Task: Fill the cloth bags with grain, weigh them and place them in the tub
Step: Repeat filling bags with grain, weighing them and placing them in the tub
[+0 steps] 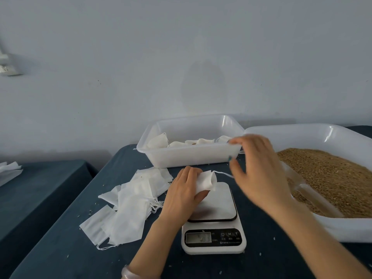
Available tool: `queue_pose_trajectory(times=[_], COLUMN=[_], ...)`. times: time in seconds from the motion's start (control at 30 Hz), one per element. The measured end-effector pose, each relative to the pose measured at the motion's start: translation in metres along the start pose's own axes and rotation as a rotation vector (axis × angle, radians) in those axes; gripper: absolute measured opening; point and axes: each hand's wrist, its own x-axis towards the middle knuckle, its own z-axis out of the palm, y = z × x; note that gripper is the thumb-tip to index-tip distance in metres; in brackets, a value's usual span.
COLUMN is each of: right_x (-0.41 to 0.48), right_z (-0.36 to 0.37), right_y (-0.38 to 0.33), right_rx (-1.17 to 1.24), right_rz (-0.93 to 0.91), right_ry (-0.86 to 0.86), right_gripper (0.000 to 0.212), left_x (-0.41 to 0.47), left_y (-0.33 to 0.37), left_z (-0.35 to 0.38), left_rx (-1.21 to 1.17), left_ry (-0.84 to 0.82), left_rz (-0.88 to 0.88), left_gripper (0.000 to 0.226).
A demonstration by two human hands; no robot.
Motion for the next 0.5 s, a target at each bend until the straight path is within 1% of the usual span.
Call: queue_pose_trajectory(times=[0.03,0.07,0.1,0.17,0.2,0.23,0.27,0.3,0.37,0.43,0.5], right_x=[0.011,0.022,0.032,0.047,0.049,0.048,0.046,0.043,0.032,0.021,0.014], right_z=[-0.008,-0.017,-0.026,-0.045,-0.052,-0.056,-0.057,-0.056,-0.050,-0.044,-0.039], right_y=[0.009,0.022,0.036,0.065,0.076,0.086,0.094,0.101,0.110,0.116,0.120], right_rx=[-0.097,-0.195,-0.300,-0.477,-0.560,-0.633,-0.696,-0.752,-0.805,-0.784,-0.758], right_rz=[0.054,0.142,0.257,0.508,0.574,0.591,0.568,0.534,0.528,0.568,0.598], right_ry=[-0.069,-0.175,-0.318,-0.622,-0.770,-0.920,-1.050,-1.152,-1.259,-1.301,-1.308], right_gripper=[0.040,0.044,0.045,0.037,0.030,0.025,0.025,0.031,0.045,0.046,0.045], left_x=[0.000,0.000,0.000,-0.001,-0.001,-0.001,-0.001,0.000,0.000,0.000,0.000], left_y=[0.000,0.000,-0.001,-0.001,0.000,0.000,0.000,0.000,0.000,0.000,0.000], left_z=[0.000,0.000,0.000,0.000,0.000,0.000,0.000,0.000,0.000,0.000,-0.001], left_rx=[-0.004,-0.008,-0.012,-0.020,-0.027,-0.034,-0.038,-0.038,-0.036,-0.041,-0.044], left_ry=[0.003,0.005,0.004,-0.002,-0.004,-0.006,-0.008,-0.010,-0.010,0.001,0.010], left_rz=[-0.004,-0.007,-0.009,-0.014,-0.017,-0.018,-0.017,-0.014,-0.009,-0.008,-0.009], left_gripper=[0.039,0.039,0.039,0.039,0.039,0.039,0.039,0.040,0.040,0.040,0.039])
